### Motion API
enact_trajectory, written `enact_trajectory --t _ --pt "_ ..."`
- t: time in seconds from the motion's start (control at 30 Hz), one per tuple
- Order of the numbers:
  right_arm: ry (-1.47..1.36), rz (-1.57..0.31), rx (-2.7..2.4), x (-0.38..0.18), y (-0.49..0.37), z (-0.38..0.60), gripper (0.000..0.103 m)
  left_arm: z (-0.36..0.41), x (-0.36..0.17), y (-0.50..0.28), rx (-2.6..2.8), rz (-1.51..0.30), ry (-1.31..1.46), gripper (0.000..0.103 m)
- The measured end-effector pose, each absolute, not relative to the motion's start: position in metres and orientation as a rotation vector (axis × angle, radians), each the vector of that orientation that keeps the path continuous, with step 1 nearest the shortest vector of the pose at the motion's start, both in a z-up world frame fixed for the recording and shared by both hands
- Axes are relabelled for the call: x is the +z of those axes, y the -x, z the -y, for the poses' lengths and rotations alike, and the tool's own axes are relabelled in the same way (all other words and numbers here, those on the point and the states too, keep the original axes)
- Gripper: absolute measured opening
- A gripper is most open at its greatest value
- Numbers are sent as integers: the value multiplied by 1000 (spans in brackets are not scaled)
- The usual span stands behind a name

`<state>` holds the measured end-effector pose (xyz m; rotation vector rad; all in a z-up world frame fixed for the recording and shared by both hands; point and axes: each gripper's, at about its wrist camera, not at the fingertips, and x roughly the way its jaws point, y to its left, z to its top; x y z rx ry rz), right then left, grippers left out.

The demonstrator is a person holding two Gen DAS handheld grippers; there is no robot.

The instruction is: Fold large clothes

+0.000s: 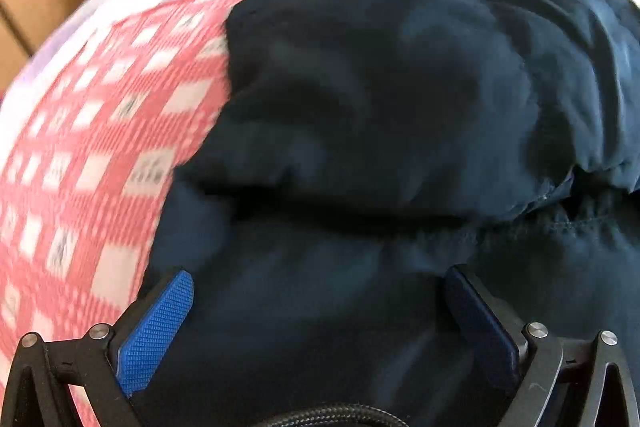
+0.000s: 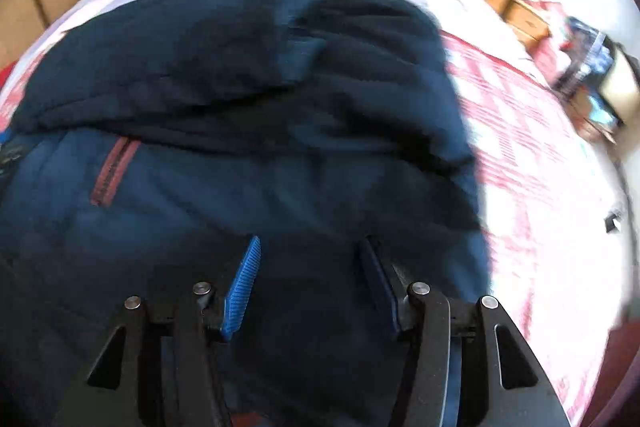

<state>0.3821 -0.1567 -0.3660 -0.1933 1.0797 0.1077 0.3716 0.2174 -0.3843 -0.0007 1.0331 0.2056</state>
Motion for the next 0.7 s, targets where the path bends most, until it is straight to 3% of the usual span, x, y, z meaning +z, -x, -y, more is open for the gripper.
enact_trajectory --t 0.23,0.47,0.63,0.7 --pt "301 -1060 354 -370 -331 73 57 -185 -390 -337 102 -1066 21 103" --pt "146 -1113 130 -364 -289 169 57 -247 -397 -279 189 -1107 118 103" --pt "166 -1134 198 -356 -232 170 57 -241 -386 -243 159 -1094 104 103" --pt "217 -1146 217 -356 -203 167 63 -220 -384 -227 127 -1100 39 102"
